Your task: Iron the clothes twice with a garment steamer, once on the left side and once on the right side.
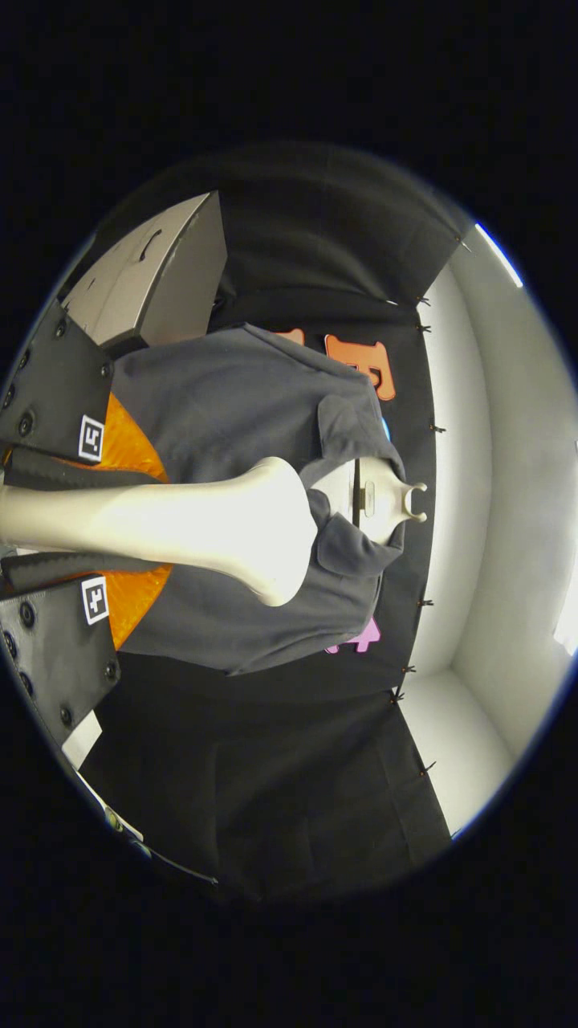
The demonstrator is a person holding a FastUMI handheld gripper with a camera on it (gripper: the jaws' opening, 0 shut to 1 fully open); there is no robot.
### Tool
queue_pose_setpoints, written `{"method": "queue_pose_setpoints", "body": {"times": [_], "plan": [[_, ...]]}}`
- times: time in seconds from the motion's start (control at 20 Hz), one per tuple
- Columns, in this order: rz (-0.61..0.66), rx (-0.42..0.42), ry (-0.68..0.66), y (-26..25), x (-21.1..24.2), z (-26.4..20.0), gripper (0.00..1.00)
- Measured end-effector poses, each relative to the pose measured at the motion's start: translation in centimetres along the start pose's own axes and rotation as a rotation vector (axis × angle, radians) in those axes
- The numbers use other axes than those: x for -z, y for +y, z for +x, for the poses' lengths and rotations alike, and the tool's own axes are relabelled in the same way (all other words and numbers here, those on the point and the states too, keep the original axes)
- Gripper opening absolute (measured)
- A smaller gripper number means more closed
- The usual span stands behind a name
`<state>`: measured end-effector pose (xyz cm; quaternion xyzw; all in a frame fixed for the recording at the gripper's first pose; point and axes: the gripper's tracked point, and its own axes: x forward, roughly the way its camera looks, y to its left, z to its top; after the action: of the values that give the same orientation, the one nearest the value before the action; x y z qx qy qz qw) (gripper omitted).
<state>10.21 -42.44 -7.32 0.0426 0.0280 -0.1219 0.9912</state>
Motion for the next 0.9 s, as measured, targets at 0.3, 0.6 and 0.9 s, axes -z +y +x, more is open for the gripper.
{"method": "queue_pose_setpoints", "body": {"times": [0.3,0.6,0.9], "plan": [[0.006,0.017,0.018,-3.4,-0.3,4.4,0.38],[0.015,-0.009,0.070,-4.1,1.6,7.0,0.38],[0.045,-0.053,0.066,-3.8,2.5,7.6,0.38]]}}
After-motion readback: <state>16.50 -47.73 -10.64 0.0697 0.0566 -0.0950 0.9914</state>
